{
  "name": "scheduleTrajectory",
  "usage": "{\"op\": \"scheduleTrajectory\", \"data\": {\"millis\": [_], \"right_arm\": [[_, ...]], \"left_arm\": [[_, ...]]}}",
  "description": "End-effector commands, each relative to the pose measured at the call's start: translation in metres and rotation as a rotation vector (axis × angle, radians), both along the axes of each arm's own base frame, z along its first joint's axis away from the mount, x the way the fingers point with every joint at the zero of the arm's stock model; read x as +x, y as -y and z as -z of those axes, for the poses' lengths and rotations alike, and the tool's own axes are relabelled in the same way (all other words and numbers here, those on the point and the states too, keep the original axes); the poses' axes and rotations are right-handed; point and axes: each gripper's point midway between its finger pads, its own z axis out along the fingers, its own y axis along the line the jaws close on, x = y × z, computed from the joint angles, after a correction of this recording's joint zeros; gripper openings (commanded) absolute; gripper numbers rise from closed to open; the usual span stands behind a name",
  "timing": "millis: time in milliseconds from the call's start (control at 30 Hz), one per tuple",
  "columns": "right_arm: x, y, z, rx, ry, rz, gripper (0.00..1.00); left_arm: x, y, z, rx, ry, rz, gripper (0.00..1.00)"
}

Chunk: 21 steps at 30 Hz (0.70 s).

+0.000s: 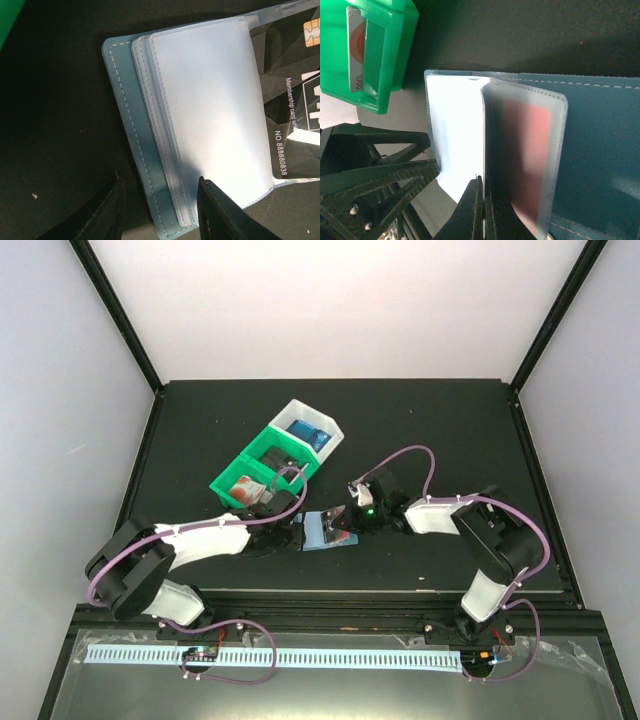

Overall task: Put the credit cards into the card holder
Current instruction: Insert the credit card into the card holder.

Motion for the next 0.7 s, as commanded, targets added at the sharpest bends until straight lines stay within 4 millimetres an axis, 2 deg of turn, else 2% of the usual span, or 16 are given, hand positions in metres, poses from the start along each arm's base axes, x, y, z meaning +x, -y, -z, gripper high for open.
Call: {"op": "scheduleTrajectory", "data": {"millis": [0, 167, 667], "right_arm": [[-0.004, -0.002, 0.006, 0.031, -0.037, 0.002, 0.01], [-0.005, -0.003, 0.01, 0.047, -0.067, 0.023, 0.01], [-0.009, -0.01, 0.02, 0.083, -0.073, -0.009, 0.02]], "left_arm": [[0.001, 0.002, 0.0, 0.021, 0.002, -0.031, 0.38], [-0.005, 0.002, 0.008, 0.043, -0.024, -0.028, 0.28], [-0.01, 0.008, 0.011, 0.042, -0.037, -0.018, 0.26]]}}
